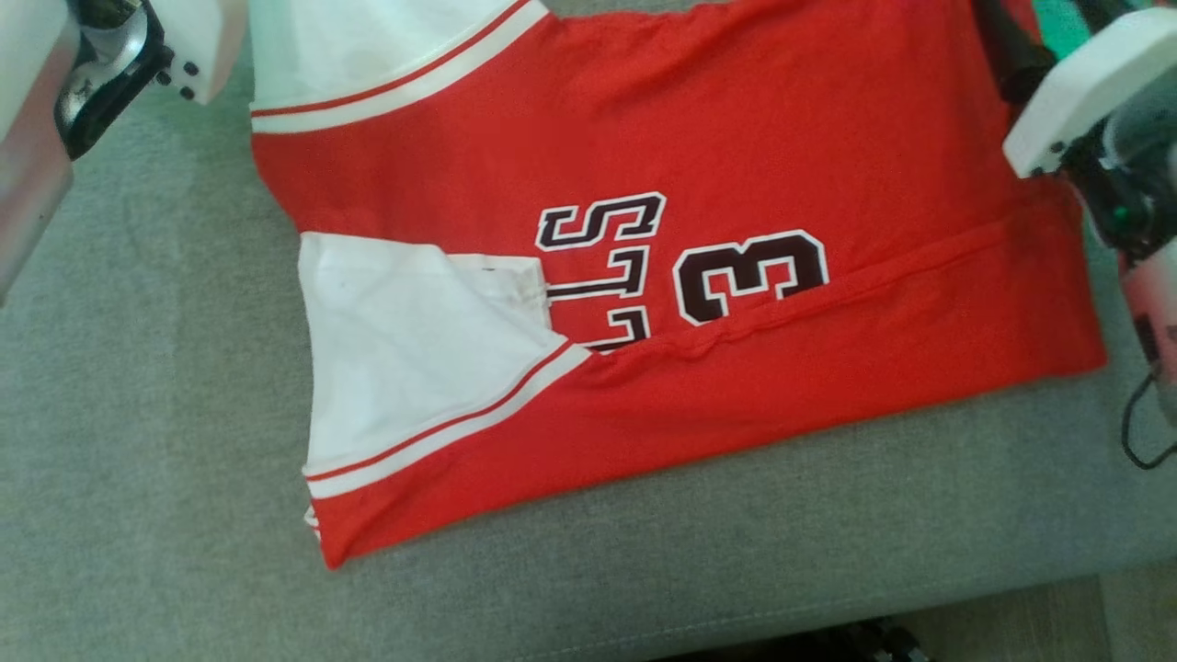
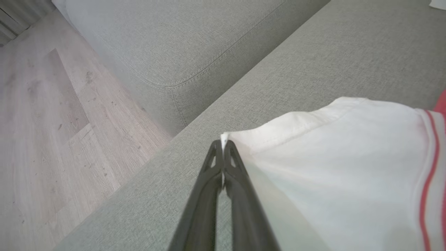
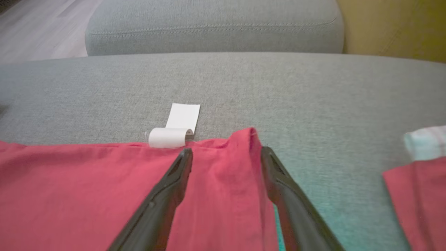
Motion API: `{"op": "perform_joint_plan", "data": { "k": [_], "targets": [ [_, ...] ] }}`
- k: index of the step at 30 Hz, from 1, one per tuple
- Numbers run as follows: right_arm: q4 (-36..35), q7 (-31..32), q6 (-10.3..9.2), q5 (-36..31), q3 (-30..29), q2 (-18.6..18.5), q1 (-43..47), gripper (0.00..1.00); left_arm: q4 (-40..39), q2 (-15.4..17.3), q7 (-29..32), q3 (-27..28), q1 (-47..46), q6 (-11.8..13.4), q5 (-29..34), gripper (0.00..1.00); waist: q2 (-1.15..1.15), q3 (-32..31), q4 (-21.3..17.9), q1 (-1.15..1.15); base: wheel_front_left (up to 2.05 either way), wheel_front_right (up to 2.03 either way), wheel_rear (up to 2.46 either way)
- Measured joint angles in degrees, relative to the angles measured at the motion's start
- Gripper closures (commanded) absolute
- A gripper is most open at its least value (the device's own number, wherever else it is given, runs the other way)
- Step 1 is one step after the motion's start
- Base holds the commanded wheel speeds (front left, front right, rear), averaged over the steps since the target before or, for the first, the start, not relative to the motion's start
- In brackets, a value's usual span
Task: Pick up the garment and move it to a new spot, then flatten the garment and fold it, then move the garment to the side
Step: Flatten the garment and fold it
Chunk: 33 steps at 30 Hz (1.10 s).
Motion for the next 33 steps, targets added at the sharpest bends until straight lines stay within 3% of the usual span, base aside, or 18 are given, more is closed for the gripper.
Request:
{"op": "perform_joint_plan", "data": {
  "k": [2,5,6,8,10,14,16,20,33],
  "targets": [
    [2.48,-0.02,0.0,0.68,1.37,0.25,-1.23,0.07,0.0,-0.13,-0.64,-0.41,-0.27,0.0,-0.02,1.0,0.0,0.03,0.44,0.0,0.0,0.0,0.0],
    [5.43,-0.54,0.0,1.91,2.79,0.22,-3.14,0.27,0.0,-0.48,-1.14,-1.49,-0.48,0.0,-0.76,1.0,0.0,0.04,1.04,0.0,0.0,0.0,0.0],
    [5.43,-0.54,0.0,1.91,2.79,0.22,-3.14,0.28,0.0,-0.48,-1.14,-1.49,-0.48,0.0,-0.76,1.0,0.0,0.04,1.04,0.0,0.0,0.0,0.0],
    [6.94,-1.04,0.0,2.79,3.94,0.15,-4.49,0.45,0.04,-0.8,-1.56,-1.74,-0.59,0.0,-1.07,1.0,0.0,0.03,1.44,0.0,0.0,0.0,0.0],
    [7.99,-1.58,-0.01,3.68,5.12,0.14,-5.64,0.53,0.12,-1.1,-1.83,-2.05,-0.87,0.0,-1.49,1.0,0.0,-0.02,1.79,0.0,0.0,0.0,0.0],
    [9.75,-2.3,0.0,5.57,7.48,-0.25,-6.87,0.79,0.18,-1.4,-1.96,-2.72,-1.31,0.0,-1.98,1.0,0.0,-0.14,2.37,0.0,0.0,0.0,0.0],
    [10.65,-3.08,0.0,6.2,8.35,-0.47,-6.94,1.0,0.3,-1.4,-2.03,-3.3,-1.31,0.0,-2.04,1.0,0.0,-0.19,2.53,0.0,0.0,0.0,0.0],
    [12.17,-5.41,0.0,7.16,9.82,-0.85,-8.18,1.0,0.32,-1.38,-3.47,-3.52,-1.35,0.0,-2.01,1.0,0.0,-0.29,2.62,0.0,0.0,0.0,0.0],
    [14.05,-13.41,0.0,11.88,10.69,-4.32,-11.82,1.0,5.17,-2.92,-16.02,-3.12,-5.96,0.53,0.76,1.0,0.0,-2.45,2.47,0.0,0.0,0.0,0.0]
  ]
}}
